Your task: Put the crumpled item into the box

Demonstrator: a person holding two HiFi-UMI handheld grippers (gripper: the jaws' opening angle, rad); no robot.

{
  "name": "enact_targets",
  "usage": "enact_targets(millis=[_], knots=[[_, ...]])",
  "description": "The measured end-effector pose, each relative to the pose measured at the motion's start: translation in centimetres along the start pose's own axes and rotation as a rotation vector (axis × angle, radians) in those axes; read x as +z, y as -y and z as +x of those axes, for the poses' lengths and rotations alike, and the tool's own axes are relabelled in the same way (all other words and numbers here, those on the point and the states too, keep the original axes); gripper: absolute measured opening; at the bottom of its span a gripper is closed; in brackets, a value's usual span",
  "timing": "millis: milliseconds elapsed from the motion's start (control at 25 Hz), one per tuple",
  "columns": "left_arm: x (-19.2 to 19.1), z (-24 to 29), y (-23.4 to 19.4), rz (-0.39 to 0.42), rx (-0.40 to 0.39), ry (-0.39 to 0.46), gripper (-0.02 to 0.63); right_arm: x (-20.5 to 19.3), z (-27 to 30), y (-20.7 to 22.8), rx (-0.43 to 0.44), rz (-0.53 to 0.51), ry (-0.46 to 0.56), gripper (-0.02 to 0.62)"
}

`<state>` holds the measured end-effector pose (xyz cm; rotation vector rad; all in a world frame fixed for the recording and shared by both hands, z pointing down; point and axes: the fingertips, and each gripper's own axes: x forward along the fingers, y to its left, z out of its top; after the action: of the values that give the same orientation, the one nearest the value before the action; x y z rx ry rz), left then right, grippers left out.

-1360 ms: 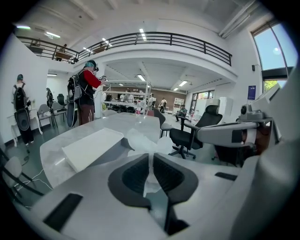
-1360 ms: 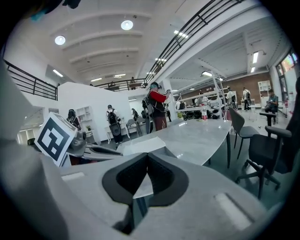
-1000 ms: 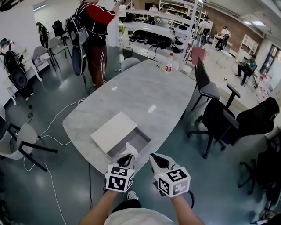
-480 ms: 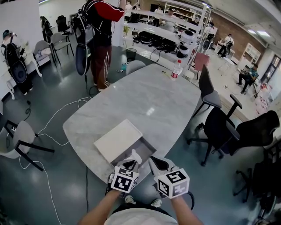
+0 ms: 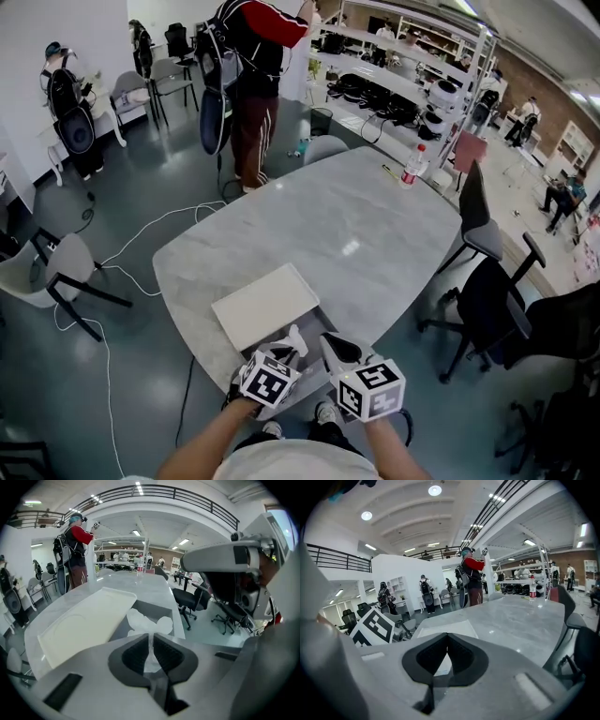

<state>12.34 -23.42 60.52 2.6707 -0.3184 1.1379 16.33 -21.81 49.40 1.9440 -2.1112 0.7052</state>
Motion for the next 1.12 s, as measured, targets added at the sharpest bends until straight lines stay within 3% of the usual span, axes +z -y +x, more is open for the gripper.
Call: enact_targets(millis=[200,600,1120], knots=[[0.3,0.9,0.1,0.029,0.046,-0.059,0.031,0.8,0.9,1.4,0.105,-0.017,-0.011,0.005],[-0.5,3.4,-0.5,0.009,0.142,-0.175,0.031,0.5,2.0,3.9,0.264,-0.049,-0.053,0.005],[-1.9,4.2,-0.9,0.018,0.223,-0.257,0.031,-0.8,2.9,3.6,0.44,-0.108,-0.113,0.005]])
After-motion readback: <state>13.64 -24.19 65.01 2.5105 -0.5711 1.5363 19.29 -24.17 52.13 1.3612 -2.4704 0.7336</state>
